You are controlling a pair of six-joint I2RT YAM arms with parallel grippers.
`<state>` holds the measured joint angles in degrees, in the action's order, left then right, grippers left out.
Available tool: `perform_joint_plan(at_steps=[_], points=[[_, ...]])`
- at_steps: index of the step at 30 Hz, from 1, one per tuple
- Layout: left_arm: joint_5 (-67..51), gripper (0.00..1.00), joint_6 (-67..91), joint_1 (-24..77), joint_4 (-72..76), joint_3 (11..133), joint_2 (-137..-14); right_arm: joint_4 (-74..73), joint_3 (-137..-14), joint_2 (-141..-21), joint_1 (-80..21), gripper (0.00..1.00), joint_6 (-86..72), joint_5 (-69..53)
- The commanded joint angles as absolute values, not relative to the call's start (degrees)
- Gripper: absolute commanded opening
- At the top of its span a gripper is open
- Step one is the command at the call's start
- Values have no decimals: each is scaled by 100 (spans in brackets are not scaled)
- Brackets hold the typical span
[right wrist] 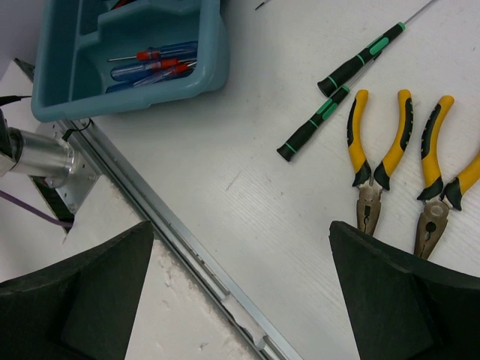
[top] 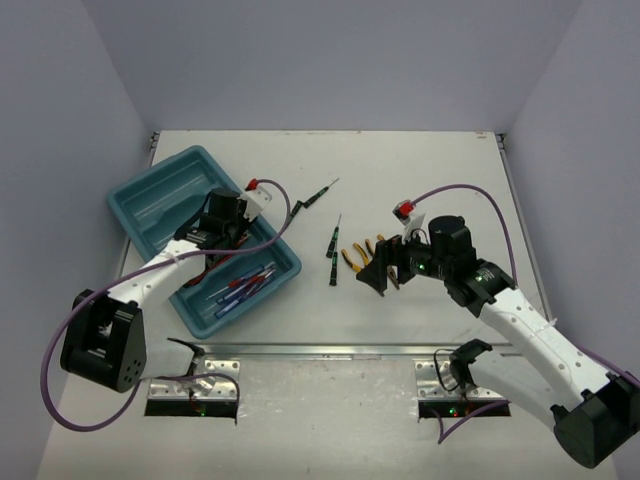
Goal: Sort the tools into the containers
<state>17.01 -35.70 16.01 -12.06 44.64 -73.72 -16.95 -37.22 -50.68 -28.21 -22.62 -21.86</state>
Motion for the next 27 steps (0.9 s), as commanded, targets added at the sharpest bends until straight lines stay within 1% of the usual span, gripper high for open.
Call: perform_joint_plan(at_steps=[1,4,5,7,8,10,11,12,14,16,18,22,23,24,26,27], points=[[1610,48,-3438,1525,-1183,4806,-6981,-1455,-3731,-5036,-2790,99,-2180,-2263],[1512,60,-3230,1529,-1481,4991,-6808,-1450,-3732,-5075,-2786,99,-2171,-2215],[1512,69,-3112,1529,-1578,5062,-6733,-1447,-3730,-5092,-2786,99,-2171,-2177],[1530,100,-2795,1529,-1674,5236,-6631,-1441,-3727,-5149,-2786,99,-2205,-2066],[1613,100,-2606,1529,-1699,5318,-6573,-1442,-3727,-5192,-2786,99,-2260,-1936],[2113,100,-1914,1529,-1818,5604,-6461,-1450,-3735,-5351,-2786,99,-2553,-1229],[2149,100,-1827,1529,-1836,5637,-6467,-1454,-3747,-5378,-2786,99,-2664,-1193],[2595,100,-651,1529,-2099,6064,-6569,-1518,-3920,-5748,-2786,99,-2952,-771],[2760,100,253,1529,-2859,6438,-6689,-1957,-4247,-6149,-2796,99,-3294,-334],[2544,100,1198,1529,-3208,6645,-6741,-2221,-4571,-6550,-2804,99,-3594,-229],[1894,100,1901,1529,-3415,6741,-6670,-2285,-4790,-6898,-2917,99,-3899,-217],[1181,100,2279,1529,-3172,6135,-6123,-2512,-5314,-7539,-3553,99,-4235,781],[1168,100,2290,1529,-3082,6007,-5887,-2684,-5479,-7795,-3712,97,-4283,976],[1230,100,2308,1529,-3032,5815,-5667,-2805,-5734,-8006,-3900,92,-4364,1089],[1301,100,2353,1529,-2958,5553,-5347,-2997,-6099,-8472,-4099,81,-4480,1129],[1289,100,2352,1529,-2936,5441,-5205,-3048,-6251,-8780,-4147,74,-4541,1125]])
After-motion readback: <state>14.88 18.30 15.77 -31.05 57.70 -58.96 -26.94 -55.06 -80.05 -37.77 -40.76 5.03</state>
